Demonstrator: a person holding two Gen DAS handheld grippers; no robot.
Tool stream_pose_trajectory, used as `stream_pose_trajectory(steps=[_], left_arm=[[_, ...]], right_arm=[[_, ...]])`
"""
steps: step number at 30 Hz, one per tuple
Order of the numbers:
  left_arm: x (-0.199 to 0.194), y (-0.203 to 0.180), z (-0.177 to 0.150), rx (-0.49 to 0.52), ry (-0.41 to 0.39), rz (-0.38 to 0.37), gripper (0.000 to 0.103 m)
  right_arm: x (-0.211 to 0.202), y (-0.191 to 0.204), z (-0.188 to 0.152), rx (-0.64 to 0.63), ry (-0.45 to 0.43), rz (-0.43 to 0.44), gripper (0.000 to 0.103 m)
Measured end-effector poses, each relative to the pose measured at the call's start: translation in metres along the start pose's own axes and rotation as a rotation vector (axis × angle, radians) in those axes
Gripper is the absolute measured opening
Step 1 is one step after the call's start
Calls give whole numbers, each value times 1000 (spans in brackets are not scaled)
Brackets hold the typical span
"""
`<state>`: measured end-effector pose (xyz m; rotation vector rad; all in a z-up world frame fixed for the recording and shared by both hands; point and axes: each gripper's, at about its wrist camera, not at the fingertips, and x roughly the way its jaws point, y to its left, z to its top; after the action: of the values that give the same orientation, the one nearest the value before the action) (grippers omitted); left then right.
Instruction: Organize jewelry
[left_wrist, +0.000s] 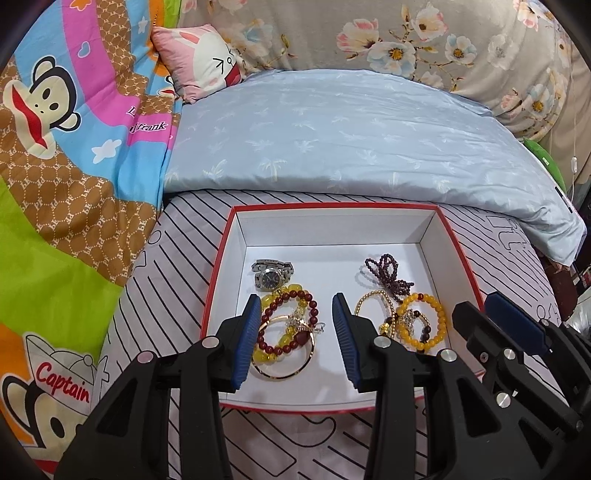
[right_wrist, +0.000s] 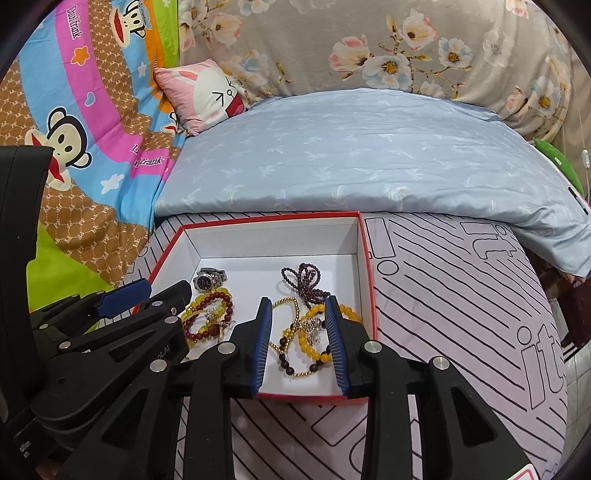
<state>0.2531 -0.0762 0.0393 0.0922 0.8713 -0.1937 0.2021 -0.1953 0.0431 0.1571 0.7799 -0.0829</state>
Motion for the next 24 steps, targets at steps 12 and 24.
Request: stream_pose_trajectory(steps=[12,24], left_arm=[[-23,-3,-28,7,10,32,47],[-41,3,-61,-17,21,94,80]], right_arm=[[-30,-1,-26,-4,-1,-79,46],[-52,-16,-61,55,-6,-115,73]])
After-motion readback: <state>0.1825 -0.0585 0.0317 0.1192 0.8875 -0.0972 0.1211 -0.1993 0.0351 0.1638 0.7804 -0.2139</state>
